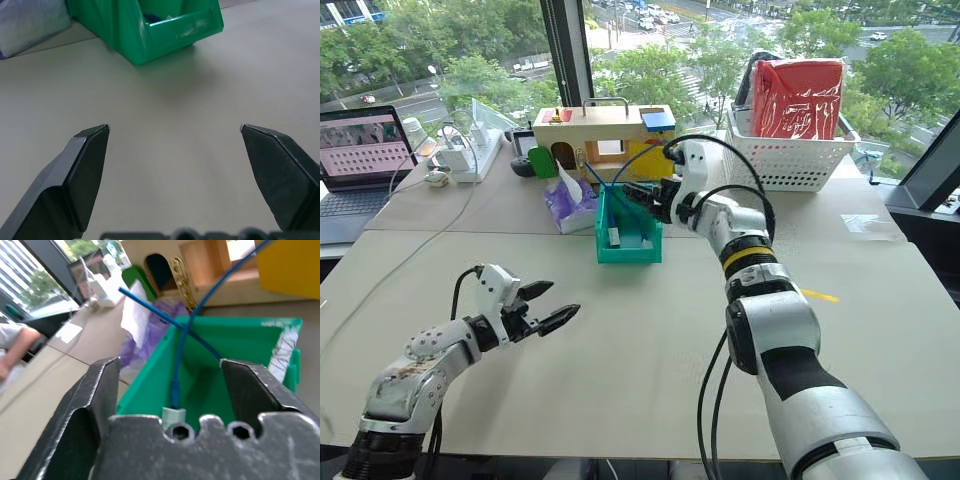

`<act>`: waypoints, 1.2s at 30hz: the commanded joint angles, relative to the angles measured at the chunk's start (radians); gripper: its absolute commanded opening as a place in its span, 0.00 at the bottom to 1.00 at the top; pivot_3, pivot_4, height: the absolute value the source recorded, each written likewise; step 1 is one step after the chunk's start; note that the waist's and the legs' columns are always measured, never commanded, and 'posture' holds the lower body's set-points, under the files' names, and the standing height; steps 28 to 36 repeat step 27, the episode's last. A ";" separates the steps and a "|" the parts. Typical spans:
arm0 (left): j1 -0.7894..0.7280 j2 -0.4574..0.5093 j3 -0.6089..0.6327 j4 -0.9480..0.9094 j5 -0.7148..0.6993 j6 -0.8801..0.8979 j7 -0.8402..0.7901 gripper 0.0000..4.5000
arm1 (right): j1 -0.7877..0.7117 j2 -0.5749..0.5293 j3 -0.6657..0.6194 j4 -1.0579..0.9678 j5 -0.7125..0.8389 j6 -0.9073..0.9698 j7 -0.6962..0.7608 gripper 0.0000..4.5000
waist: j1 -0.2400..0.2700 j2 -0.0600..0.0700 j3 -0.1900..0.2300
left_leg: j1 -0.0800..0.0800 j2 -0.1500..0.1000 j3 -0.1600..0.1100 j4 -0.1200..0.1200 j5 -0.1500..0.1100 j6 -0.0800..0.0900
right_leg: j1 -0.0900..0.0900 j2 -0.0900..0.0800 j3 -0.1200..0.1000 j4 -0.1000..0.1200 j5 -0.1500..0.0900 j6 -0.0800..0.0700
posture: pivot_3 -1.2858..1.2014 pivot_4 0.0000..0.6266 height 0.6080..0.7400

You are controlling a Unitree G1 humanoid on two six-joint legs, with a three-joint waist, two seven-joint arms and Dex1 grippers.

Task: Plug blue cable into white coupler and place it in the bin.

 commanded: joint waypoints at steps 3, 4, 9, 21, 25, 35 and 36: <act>-0.069 0.004 0.057 0.064 0.013 -0.091 0.012 1.00 | 0.131 -0.152 -0.066 -0.458 0.067 0.161 0.057 0.98 | 0.009 0.000 0.000 | 0.000 0.000 -0.002 0.000 0.000 0.000 | 0.001 0.000 -0.002 0.000 0.000 0.000 | 0.52 0.24 1.00; -0.077 0.004 0.062 0.078 0.022 -0.111 0.020 1.00 | 0.189 -0.184 -0.072 -0.535 0.057 0.147 0.061 0.98 | 0.010 0.000 0.000 | 0.000 -0.001 -0.002 0.001 0.000 0.000 | 0.002 -0.001 -0.003 0.000 0.000 0.000 | 0.52 0.24 1.00; -0.101 0.037 0.092 0.160 0.048 -0.172 -0.001 1.00 | 0.536 -0.365 -0.036 -0.803 -0.094 -0.070 0.126 0.98 | 0.020 0.000 0.000 | -0.001 -0.002 -0.002 0.003 0.000 0.001 | 0.002 -0.002 -0.004 -0.001 0.000 0.000 | 0.52 0.24 1.00; -0.056 0.013 0.116 0.314 0.115 -0.363 0.015 1.00 | 1.022 -0.344 -0.132 -0.969 -0.126 -0.252 0.076 0.98 | 0.000 -0.001 0.002 | 0.011 -0.003 0.000 0.010 0.002 0.002 | 0.014 -0.003 -0.004 0.006 0.000 0.002 | 0.52 0.24 1.00; -0.077 0.005 0.103 0.348 0.123 -0.375 0.001 1.00 | 1.039 -0.330 -0.134 -0.957 -0.139 -0.282 0.064 0.98 | -0.001 -0.002 0.002 | 0.015 -0.003 0.000 0.011 0.002 0.001 | 0.019 -0.003 -0.004 0.002 -0.003 0.009 | 0.52 0.24 1.00; -0.084 0.012 0.098 0.348 0.100 -0.343 -0.033 1.00 | 1.041 -0.329 -0.134 -0.951 -0.143 -0.288 0.058 0.98 | -0.001 -0.002 0.002 | 0.015 -0.003 0.000 0.011 0.002 0.001 | 0.019 -0.003 -0.004 0.002 -0.002 0.008 | 0.52 0.24 1.00; -0.084 0.012 0.098 0.348 0.100 -0.343 -0.033 1.00 | 1.041 -0.329 -0.134 -0.951 -0.143 -0.288 0.058 0.98 | -0.001 -0.002 0.002 | 0.015 -0.003 0.000 0.011 0.002 0.001 | 0.019 -0.003 -0.004 0.002 -0.002 0.008 | 0.52 0.24 1.00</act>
